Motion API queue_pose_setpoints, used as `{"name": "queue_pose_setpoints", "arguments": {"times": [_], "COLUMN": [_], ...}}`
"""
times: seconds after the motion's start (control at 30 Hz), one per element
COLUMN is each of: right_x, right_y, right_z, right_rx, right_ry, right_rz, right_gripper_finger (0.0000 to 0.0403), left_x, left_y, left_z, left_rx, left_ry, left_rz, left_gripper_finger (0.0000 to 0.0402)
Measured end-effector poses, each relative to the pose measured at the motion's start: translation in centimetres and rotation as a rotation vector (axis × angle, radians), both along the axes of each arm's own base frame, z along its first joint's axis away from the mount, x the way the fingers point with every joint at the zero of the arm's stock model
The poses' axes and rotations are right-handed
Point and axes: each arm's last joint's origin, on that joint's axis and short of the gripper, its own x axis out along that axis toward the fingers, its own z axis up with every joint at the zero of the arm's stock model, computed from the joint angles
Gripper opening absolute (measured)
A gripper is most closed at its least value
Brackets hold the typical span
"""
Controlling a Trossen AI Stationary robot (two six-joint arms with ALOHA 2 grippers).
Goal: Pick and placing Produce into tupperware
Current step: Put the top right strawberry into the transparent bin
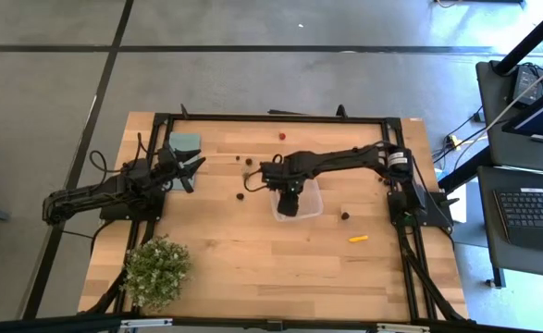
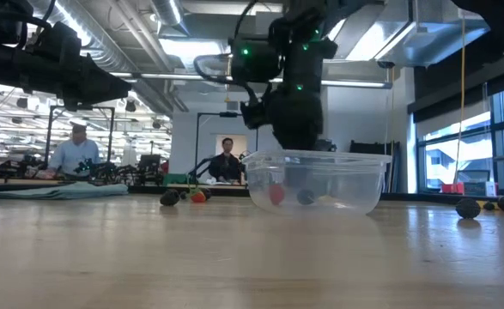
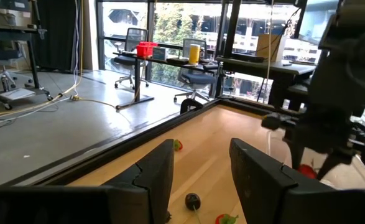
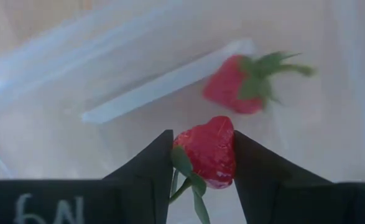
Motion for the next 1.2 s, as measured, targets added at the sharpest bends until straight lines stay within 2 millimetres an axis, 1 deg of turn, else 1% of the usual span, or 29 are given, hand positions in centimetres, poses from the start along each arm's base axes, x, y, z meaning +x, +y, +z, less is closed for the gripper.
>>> {"name": "queue_pose_setpoints", "arguments": {"times": [0.17,0.3,0.4,0.5,0.7,0.83,0.93,1.07,1.2], "right_x": [-0.1,0.2,0.4,0.7,0.5,0.2,0.0,-0.1,0.1], "right_y": [0.5,0.3,-0.4,-1.4,-4.1,-5.7,-6.6,-6.8,-5.9], "right_z": [-1.6,-1.9,-1.8,-1.6,-1.5,-1.5,-1.5,-1.5,-1.6], "right_rx": [0.059,0.060,0.061,0.048,0.013,-0.011,-0.013,0.002,0.002], "right_ry": [-0.051,-0.096,-0.115,-0.157,-0.169,-0.167,-0.167,-0.168,-0.166], "right_rz": [0.015,-0.007,-0.045,-0.093,-0.223,-0.270,-0.290,-0.270,-0.217], "right_gripper_finger": [0.0140,0.0140,0.0140,0.0140,0.0140,0.0140,0.0140,0.0140,0.0143], "left_x": [0.0,0.0,0.0,0.0,0.0,0.0,0.0,0.0,0.0], "left_y": [0.0,0.0,0.0,0.0,0.0,0.0,0.0,0.0,0.0], "left_z": [0.0,0.0,0.0,0.0,0.0,0.0,0.0,0.0,0.0], "left_rx": [0.000,0.000,0.000,0.000,-0.001,-0.001,-0.001,-0.001,-0.001], "left_ry": [0.000,0.000,0.000,0.000,0.000,0.000,-0.001,-0.001,0.000], "left_rz": [0.000,0.000,0.000,0.000,0.000,0.000,0.000,0.000,0.000], "left_gripper_finger": [0.0149,0.0149,0.0149,0.0149,0.0149,0.0149,0.0149,0.0149,0.0149]}}
